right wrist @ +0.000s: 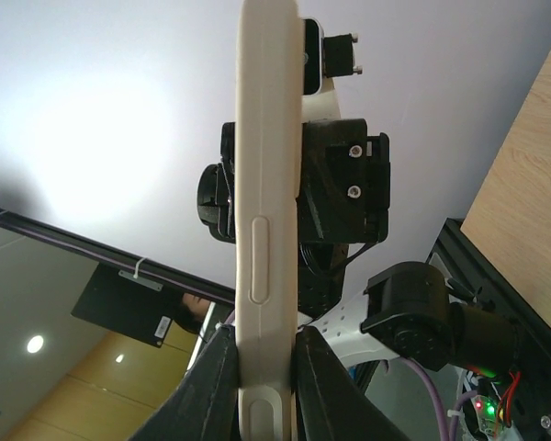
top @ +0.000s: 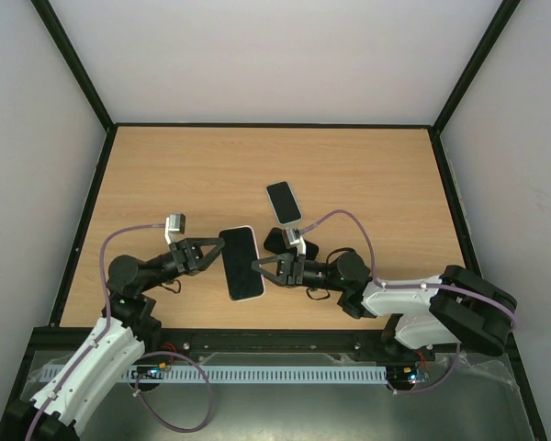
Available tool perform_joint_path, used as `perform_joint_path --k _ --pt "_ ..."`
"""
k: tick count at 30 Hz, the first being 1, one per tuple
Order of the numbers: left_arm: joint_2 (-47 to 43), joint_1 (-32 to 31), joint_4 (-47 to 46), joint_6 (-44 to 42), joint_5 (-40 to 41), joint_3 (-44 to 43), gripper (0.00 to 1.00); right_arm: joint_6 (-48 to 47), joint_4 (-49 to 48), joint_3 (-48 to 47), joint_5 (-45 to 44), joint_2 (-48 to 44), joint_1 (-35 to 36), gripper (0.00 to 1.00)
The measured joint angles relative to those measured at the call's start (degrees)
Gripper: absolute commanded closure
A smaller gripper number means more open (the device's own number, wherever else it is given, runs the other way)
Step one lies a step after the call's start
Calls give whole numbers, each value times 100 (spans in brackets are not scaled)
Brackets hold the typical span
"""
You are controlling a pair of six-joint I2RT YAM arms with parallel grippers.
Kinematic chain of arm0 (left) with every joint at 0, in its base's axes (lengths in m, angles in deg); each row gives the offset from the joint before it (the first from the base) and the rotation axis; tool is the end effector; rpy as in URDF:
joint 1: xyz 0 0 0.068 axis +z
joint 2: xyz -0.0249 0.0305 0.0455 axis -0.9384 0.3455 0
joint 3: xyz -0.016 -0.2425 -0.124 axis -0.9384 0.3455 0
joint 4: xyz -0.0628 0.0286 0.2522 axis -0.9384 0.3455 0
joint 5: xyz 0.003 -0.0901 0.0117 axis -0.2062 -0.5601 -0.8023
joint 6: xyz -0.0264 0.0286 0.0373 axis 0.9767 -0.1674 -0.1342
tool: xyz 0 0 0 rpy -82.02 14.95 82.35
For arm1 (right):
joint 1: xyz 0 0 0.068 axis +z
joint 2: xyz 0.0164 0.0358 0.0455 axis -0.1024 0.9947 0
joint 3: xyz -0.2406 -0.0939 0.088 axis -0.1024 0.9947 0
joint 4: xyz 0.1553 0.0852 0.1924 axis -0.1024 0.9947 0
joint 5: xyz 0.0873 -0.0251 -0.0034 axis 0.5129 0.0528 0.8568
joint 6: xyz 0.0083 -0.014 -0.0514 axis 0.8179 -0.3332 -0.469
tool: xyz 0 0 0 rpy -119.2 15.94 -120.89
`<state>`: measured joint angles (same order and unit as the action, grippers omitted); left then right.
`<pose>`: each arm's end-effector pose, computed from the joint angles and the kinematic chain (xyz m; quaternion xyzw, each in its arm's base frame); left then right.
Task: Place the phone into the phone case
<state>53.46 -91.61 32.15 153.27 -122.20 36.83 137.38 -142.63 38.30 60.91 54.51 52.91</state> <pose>0.1079 -0.0704 0.2558 0.0001 0.6118 -0.7383 0.2841 0.1002 0.2063 0.2279 -0.1501 0.5897 0.7866 0.1050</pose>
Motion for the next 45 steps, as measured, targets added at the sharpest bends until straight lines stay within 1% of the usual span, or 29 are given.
perform_joint_path --k 3,5,6,8,13,14,15,18,20,23,26,28,29,32,35,38,40,41,45 --pt "0 0 -11 20 22 0 63 22 2 0 17 4 11 86" --pt "-2 0 -68 66 24 0 63 44 -4 0 37 7 17 86" --pt "-4 0 -92 81 26 0 64 57 -7 0 48 9 17 86" --pt "-13 0 -149 103 28 0 71 90 -17 0 83 17 17 86" --pt "24 0 -221 109 46 2 94 177 -173 0 131 42 17 86" --pt "33 0 -232 109 44 4 97 179 -181 0 129 42 17 85" --pt "44 0 -236 96 42 4 98 201 -208 0 127 42 17 85" --pt "59 0 -160 28 42 -2 98 214 -225 0 120 48 17 81" --pt "57 0 -9 -72 42 -26 98 216 -223 0 116 66 17 81" --pt "57 0 389 -297 50 -140 96 203 -190 0 105 81 17 85" --pt "57 0 774 -525 74 -293 84 122 -28 -7 42 76 17 87" --pt "81 0 1029 -664 101 -389 71 28 116 -9 -57 42 17 87" --pt "101 0 1161 -750 120 -442 67 -20 245 -11 -107 4 17 87" --pt "127 0 1408 -946 160 -527 56 -179 691 -15 -367 -184 24 87" --pt "144 0 1445 -970 166 -494 49 -271 986 -15 -719 -356 33 87" --pt "146 0 1375 -933 144 -378 49 -304 1054 -22 -1016 -407 39 87" --pt "173 0 1375 -942 125 -321 53 -304 1080 -39 -1145 -409 39 87" --pt "203 0 1373 -949 116 -304 56 -304 1091 -52 -1191 -409 39 87" --pt "350 -2 1296 -970 55 -284 77 -304 1108 -144 -1294 -393 39 87"
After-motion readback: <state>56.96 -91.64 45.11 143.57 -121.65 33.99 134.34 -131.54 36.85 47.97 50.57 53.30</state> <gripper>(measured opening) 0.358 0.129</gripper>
